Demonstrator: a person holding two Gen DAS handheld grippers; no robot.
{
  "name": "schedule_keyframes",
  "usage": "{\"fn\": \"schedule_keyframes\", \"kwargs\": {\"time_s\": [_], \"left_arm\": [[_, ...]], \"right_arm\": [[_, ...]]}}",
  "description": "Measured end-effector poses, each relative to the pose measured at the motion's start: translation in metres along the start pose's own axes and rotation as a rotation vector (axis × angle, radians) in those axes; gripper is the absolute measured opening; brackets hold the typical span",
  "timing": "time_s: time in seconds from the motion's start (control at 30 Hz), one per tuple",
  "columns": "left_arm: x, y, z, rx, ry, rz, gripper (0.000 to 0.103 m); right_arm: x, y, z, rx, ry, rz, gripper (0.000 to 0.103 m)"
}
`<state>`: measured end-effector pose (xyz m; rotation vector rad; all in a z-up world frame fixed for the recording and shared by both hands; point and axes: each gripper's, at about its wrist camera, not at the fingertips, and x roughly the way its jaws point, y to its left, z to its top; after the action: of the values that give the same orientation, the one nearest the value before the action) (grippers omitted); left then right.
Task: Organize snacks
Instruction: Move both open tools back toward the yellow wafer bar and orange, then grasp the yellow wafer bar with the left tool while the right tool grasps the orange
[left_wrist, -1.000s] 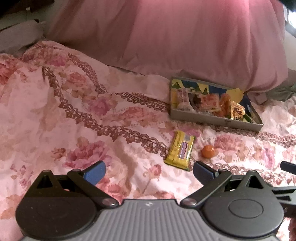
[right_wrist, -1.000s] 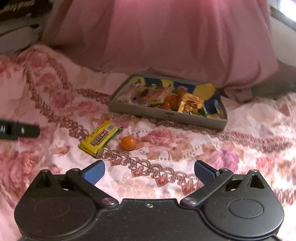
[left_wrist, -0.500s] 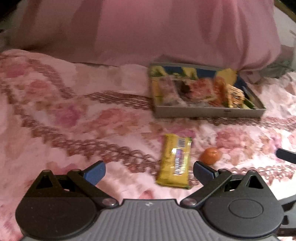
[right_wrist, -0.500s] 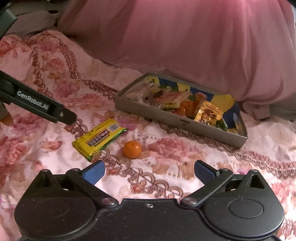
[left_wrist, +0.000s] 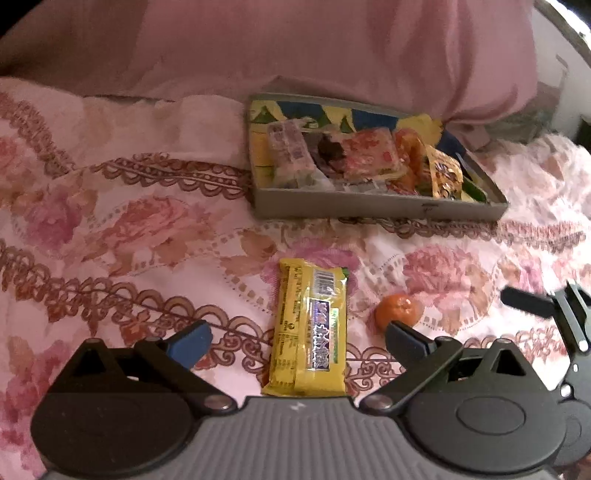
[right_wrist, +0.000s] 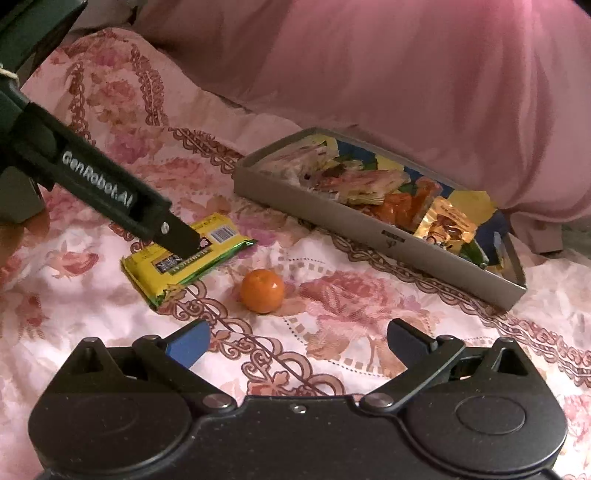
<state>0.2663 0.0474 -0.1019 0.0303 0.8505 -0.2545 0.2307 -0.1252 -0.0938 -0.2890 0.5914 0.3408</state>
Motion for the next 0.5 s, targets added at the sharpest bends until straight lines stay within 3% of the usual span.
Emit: {"fn": "schedule_keyframes", "kwargs": {"time_s": [0.17, 0.5], "left_arm": [[0.003, -0.009, -0.002, 0.064, 0.001, -0.011, 0.094], [0.012, -0.006, -0.005, 0.060, 0.026, -0.051, 0.079]], "right_arm": [[0.010, 0.002, -0.002, -0.009, 0.002, 0.016, 0.095], [0.024, 0.005, 0.002, -0.006, -0.005, 0.047, 0.084]]}}
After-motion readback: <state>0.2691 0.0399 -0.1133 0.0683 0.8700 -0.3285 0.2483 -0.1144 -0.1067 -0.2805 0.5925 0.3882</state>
